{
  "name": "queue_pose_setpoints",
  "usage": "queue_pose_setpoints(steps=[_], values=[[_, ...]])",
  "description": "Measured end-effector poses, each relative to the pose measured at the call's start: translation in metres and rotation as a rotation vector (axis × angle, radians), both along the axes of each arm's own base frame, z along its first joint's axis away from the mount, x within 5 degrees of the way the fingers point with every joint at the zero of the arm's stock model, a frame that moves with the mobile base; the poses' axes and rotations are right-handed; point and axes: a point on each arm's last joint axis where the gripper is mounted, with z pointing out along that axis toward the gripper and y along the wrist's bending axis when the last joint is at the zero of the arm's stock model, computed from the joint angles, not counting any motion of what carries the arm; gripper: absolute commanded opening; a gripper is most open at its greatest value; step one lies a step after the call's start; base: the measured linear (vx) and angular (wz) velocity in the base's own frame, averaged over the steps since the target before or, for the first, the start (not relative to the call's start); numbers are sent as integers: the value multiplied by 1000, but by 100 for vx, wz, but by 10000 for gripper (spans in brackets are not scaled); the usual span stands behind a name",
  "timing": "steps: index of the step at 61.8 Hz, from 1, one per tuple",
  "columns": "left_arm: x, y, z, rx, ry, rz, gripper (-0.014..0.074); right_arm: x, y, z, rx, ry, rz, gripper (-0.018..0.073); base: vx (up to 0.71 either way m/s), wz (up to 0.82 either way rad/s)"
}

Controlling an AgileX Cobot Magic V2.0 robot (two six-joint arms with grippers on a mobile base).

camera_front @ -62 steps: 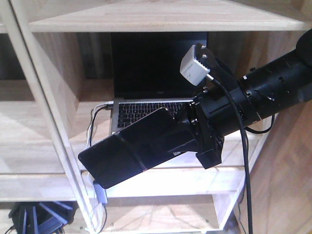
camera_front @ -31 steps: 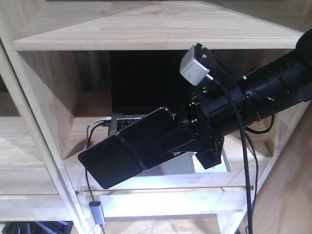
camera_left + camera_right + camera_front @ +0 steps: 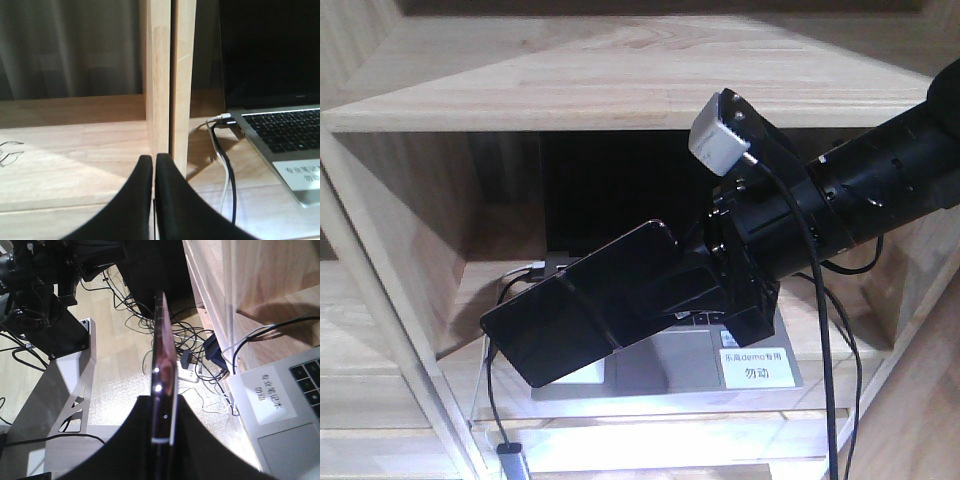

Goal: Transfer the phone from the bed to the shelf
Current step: 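Hold the phone in the right gripper while driving up to the wooden shelf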

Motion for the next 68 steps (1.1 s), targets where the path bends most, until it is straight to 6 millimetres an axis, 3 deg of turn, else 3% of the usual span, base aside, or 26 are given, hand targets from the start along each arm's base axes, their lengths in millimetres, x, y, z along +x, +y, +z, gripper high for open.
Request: queue_pose_setpoints(steps=[68], values=[[0,0,0,0,0,0,1,0,0,0,0,0,0,-1,2,0]])
